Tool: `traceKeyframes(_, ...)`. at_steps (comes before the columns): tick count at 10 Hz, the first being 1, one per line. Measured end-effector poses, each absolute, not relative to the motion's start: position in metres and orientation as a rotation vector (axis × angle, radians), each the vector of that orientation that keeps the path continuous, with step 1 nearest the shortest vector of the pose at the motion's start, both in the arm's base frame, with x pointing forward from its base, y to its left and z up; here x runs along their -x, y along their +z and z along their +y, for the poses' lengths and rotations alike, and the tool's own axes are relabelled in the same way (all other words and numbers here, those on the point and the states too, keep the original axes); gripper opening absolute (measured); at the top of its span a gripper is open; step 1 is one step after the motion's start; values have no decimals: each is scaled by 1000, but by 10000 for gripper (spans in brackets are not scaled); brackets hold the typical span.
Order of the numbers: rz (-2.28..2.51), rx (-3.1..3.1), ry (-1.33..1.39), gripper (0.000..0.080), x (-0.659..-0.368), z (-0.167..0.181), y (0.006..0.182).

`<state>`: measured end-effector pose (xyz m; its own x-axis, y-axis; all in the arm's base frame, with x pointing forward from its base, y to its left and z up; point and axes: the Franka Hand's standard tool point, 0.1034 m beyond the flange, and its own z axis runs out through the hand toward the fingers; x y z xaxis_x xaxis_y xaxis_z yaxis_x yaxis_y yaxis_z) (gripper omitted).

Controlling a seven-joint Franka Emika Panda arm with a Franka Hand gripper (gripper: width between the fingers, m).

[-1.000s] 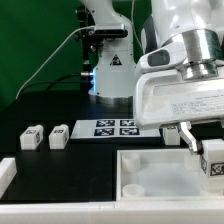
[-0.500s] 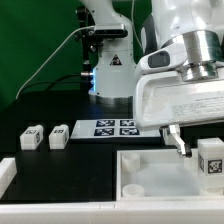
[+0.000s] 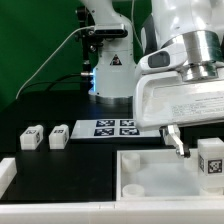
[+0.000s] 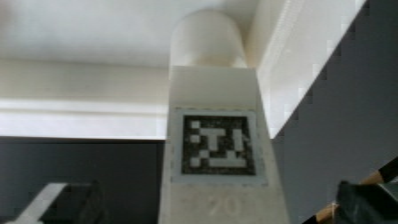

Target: Assemble one leg

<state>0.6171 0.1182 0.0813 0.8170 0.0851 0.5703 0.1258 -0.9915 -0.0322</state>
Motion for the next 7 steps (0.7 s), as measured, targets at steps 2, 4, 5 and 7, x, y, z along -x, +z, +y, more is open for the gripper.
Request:
traceKeyframes(2, -171, 2929, -914, 649, -617, 118, 81)
traceKeyframes(4, -172, 2938, -876, 649, -618, 119, 92)
traceKeyframes(5, -174, 2940, -851, 649, -620, 120, 108)
traceKeyframes(7, -163, 2960, -738, 649, -622, 123, 123)
